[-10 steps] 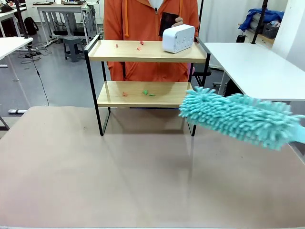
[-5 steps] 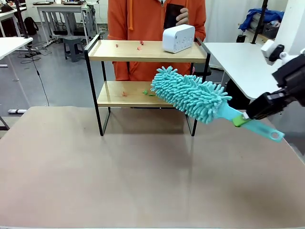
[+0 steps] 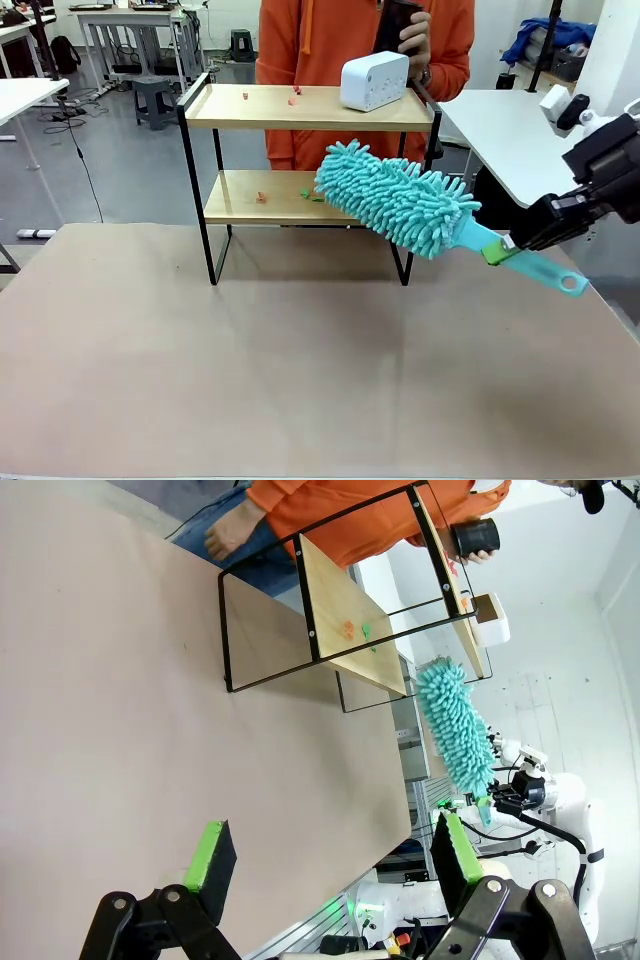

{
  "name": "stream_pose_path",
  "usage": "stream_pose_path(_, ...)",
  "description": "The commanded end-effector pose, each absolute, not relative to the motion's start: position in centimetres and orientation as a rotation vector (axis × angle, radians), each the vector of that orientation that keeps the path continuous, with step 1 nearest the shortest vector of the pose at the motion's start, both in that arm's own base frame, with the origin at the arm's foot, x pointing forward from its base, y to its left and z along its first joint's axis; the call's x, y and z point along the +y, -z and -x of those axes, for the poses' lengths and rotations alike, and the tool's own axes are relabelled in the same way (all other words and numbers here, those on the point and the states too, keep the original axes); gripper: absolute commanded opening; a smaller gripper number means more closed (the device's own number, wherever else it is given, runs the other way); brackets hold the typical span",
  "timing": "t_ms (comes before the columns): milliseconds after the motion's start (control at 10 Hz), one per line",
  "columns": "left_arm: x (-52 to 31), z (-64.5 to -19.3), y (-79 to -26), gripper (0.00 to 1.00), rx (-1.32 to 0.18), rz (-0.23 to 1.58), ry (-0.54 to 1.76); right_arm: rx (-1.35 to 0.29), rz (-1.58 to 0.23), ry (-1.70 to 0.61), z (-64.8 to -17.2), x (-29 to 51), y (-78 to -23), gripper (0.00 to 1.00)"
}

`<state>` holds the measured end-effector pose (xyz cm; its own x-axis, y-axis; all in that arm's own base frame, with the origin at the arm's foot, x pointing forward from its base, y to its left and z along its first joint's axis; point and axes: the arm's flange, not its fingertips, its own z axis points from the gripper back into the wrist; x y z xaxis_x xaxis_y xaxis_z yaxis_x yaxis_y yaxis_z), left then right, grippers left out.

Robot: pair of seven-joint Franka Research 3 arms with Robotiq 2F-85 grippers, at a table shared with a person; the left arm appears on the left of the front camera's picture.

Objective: Clean the shelf.
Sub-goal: Clean the specific tier of the Shelf with the Duster once objects are removed.

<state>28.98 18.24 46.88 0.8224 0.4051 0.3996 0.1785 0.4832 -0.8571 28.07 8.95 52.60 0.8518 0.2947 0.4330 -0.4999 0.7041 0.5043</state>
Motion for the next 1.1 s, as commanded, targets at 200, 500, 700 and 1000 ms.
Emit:
stream_pose_path(200,18.1,-29.0,-46.9,1.00,-0.645,1.088,-0.135,-0.392,-0.544,-0.283,-34.2,12.8,-51.5,0.12)
stream_pose_path(500,18.1,-29.0,-46.9,1.00,-0.645,1.088,-0.135,-0.415,-0.510,-0.230,-37.4,16.4,-50.1,0.12)
stream_pose_path(700,18.1,-29.0,-46.9,1.00,-0.645,1.088,-0.135,-0.446,-0.477,-0.191,-39.4,18.3,-48.5,0.12)
stream_pose_path(1000,18.1,-29.0,-46.9,1.00,-0.645,1.088,-0.135,-0.428,-0.525,-0.236,-40.5,20.0,-47.0,0.12)
